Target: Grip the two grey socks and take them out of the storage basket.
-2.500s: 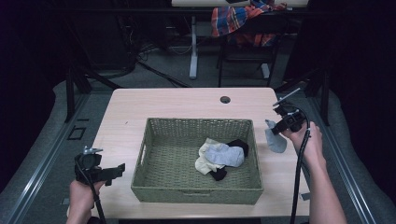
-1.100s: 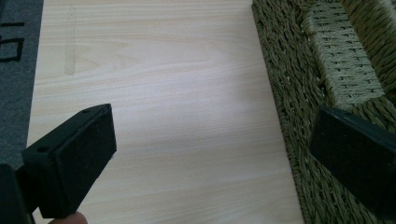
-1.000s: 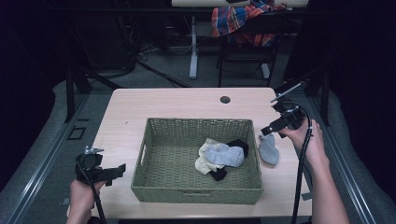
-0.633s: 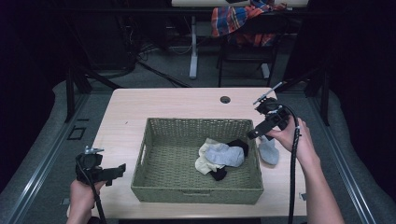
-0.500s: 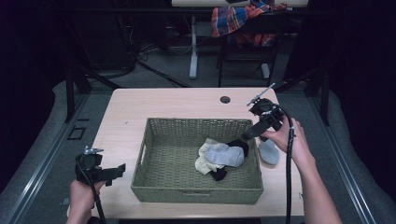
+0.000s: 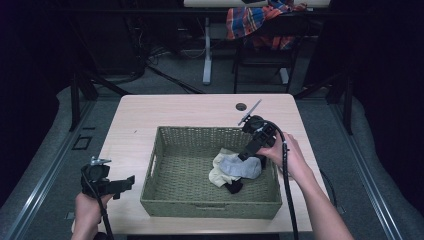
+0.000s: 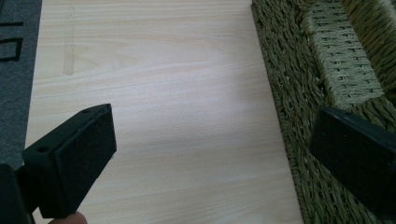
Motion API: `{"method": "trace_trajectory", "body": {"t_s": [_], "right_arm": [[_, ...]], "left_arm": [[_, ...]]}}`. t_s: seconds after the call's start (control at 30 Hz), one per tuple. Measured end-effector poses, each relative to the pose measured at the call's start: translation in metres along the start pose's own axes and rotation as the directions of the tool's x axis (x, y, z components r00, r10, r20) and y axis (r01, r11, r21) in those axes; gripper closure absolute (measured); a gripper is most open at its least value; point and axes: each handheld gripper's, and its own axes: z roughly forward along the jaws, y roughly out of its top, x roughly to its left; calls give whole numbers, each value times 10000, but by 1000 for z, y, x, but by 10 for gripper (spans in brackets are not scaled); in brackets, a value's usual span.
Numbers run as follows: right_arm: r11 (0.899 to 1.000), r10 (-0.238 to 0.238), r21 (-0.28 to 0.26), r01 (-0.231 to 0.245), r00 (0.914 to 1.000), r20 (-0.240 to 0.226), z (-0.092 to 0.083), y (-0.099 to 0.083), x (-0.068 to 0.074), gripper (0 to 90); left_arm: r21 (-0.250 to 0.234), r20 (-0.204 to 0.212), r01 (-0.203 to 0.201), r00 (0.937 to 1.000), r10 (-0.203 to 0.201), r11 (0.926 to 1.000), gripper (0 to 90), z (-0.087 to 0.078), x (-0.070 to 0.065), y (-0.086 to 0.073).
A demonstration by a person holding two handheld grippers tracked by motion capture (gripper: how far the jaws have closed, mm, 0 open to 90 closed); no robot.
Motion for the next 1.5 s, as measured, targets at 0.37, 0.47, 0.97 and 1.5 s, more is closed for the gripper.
{"method": "trace_trajectory", "body": {"t_s": [0.37,0.47,0.97,1.5], "right_arm": [[9974,-408,584,427,9986,-332,39,8,2,151],[9951,-493,836,518,9983,-323,48,9,3,175],[9768,-912,1946,888,9958,32,70,13,15,376],[9554,-938,2853,767,9945,468,94,14,21,776]], "left_arm": [[18,19,-6,10000,6,10000,9,0,0,0],[-37,59,112,9999,-112,9999,8,-1,1,0],[-74,36,129,9999,-129,9999,8,-2,2,0],[-42,15,94,10000,-94,9999,8,-2,2,0]]}}
